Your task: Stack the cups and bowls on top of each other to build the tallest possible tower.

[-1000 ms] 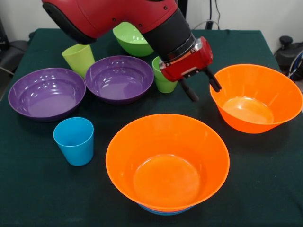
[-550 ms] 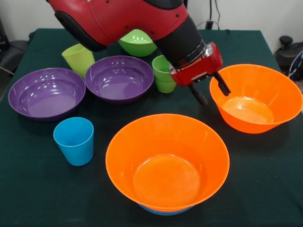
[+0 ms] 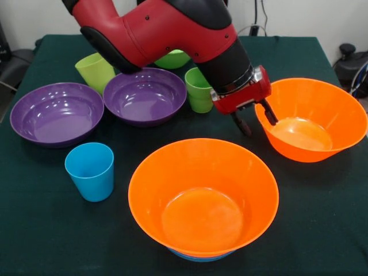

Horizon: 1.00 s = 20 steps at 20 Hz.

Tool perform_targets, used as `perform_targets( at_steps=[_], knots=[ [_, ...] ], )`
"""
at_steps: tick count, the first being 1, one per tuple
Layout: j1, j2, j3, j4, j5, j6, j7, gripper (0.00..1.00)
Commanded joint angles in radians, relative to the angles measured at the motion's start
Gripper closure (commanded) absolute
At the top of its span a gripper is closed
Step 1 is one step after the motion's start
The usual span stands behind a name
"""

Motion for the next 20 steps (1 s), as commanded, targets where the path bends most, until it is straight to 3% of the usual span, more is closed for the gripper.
perform_targets(
  at_steps=[1, 8, 9, 20],
  knots=[
    [0.050, 0.038, -0.115, -0.121, -0.119, 0.020, -0.183, 0.00],
    [0.065, 0.034, -0.122, -0.130, -0.135, 0.025, -0.158, 0.00],
    [0.063, 0.034, -0.119, -0.130, -0.134, 0.022, -0.151, 1.00],
    [0.057, 0.043, -0.111, -0.135, -0.110, 0.038, -0.160, 1.00]
  ],
)
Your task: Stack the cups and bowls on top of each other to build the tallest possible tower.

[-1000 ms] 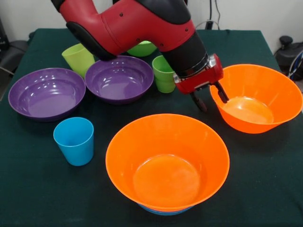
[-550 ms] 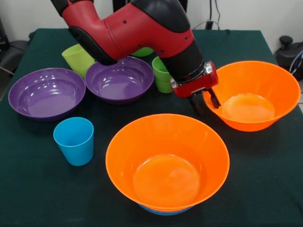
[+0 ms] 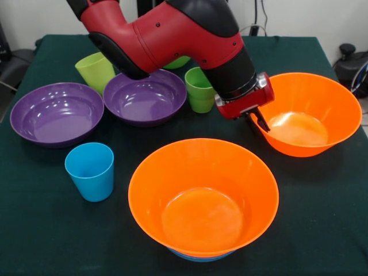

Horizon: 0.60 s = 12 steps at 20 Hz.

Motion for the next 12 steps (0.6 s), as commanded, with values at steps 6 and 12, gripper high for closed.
perform_targets(
  at_steps=[6, 12],
  knots=[
    [0.024, 0.034, -0.093, -0.115, -0.066, 0.042, -0.164, 1.00],
    [0.027, 0.031, -0.093, -0.115, -0.061, 0.046, -0.158, 1.00]
  ],
)
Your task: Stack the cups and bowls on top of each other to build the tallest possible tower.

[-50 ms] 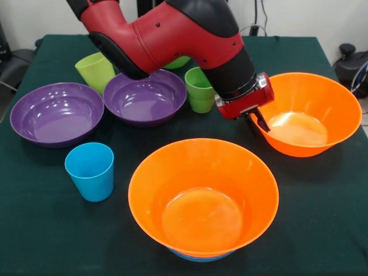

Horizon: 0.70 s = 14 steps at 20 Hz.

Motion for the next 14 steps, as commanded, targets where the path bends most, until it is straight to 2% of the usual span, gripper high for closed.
perform_targets(
  at_steps=[1, 6, 14],
  knots=[
    [0.028, 0.028, -0.095, -0.115, -0.060, 0.046, -0.154, 1.00],
    [0.050, -0.009, -0.111, -0.104, -0.056, 0.060, -0.116, 1.00],
    [0.101, -0.098, -0.143, -0.086, -0.077, -0.049, 0.010, 1.00]
  ],
)
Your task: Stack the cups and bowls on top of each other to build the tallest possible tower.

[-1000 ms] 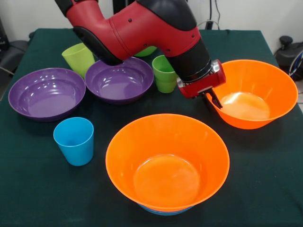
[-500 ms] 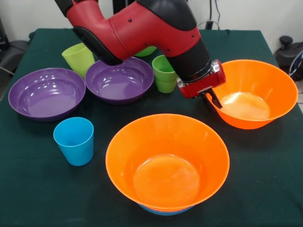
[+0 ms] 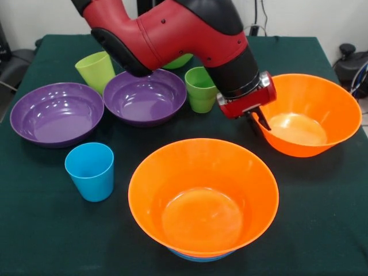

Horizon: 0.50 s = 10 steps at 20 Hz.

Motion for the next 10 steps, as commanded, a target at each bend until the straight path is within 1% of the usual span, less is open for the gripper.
perform_targets(
  at_steps=[1, 3, 5, 10],
  knots=[
    [0.072, -0.074, -0.128, -0.085, -0.078, -0.054, 0.017, 1.00],
    [0.087, -0.106, -0.141, -0.081, -0.086, -0.066, 0.029, 1.00],
    [0.096, -0.119, -0.151, -0.084, -0.081, -0.069, 0.040, 1.00],
    [0.107, -0.127, -0.171, -0.090, -0.072, -0.084, 0.032, 1.00]
  ],
)
